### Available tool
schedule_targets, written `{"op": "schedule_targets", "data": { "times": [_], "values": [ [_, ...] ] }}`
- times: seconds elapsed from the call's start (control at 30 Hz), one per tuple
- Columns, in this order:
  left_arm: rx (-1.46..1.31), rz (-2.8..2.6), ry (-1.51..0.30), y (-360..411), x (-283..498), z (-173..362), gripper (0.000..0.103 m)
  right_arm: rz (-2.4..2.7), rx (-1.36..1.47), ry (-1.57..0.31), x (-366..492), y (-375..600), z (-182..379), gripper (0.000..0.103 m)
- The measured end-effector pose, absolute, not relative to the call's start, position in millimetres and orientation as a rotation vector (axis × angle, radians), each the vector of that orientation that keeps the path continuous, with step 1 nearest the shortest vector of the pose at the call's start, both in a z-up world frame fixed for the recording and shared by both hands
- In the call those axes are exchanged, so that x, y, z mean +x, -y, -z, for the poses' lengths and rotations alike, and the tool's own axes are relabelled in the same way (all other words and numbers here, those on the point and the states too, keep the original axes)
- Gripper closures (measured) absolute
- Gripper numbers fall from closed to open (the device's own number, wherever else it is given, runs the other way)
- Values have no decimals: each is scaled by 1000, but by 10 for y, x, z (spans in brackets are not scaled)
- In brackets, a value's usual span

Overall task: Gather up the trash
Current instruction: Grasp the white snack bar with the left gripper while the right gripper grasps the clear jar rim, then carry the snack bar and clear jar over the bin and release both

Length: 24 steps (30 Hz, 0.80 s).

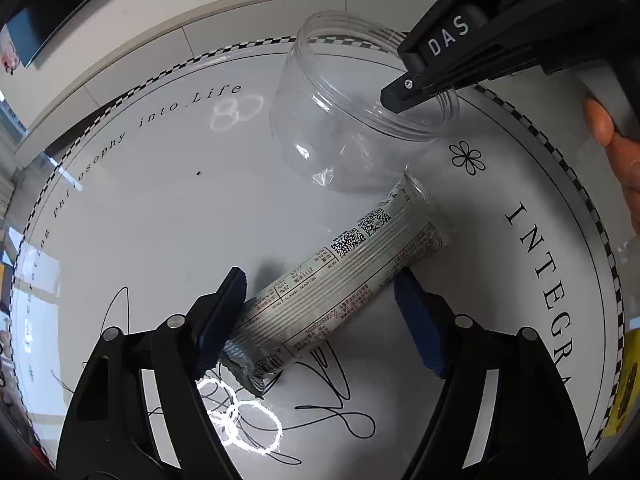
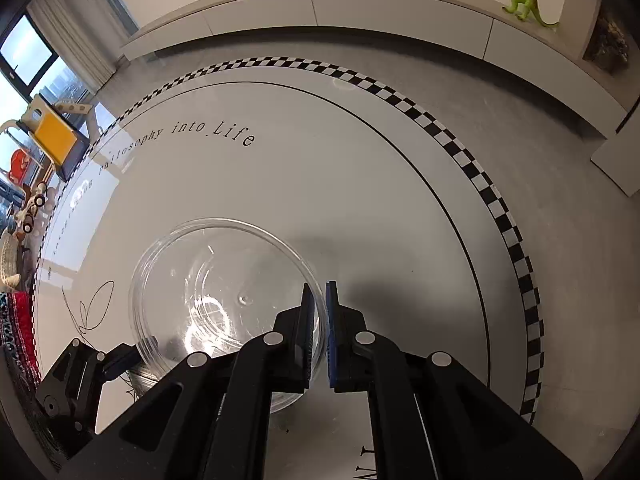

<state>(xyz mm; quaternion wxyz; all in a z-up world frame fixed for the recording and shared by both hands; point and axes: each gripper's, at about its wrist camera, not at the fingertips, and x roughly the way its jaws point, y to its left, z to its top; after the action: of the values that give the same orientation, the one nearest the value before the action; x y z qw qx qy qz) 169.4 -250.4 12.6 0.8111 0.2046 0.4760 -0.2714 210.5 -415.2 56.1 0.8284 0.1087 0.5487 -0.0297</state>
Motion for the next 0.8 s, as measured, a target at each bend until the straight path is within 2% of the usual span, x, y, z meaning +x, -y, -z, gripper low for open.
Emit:
{"op": "schedule_targets", "data": {
  "times": [0.2,0.27,0.43,0.8],
  "values": [
    [289,626,-1116,2277,1726,-189,63,83,260,-1110,1950,4146,-737,98],
    [254,637,-1137,2214,1683,-187,66,93,261,-1096,1892,4154,-814,98],
    [205,634,-1159,2055,1473,-195,67,82,261,-1084,1693,4066,-955,99],
    [179,555,-1081,1356,1105,-484,68,-23,218,-1095,1200,3373,-1142,99]
  ]
}}
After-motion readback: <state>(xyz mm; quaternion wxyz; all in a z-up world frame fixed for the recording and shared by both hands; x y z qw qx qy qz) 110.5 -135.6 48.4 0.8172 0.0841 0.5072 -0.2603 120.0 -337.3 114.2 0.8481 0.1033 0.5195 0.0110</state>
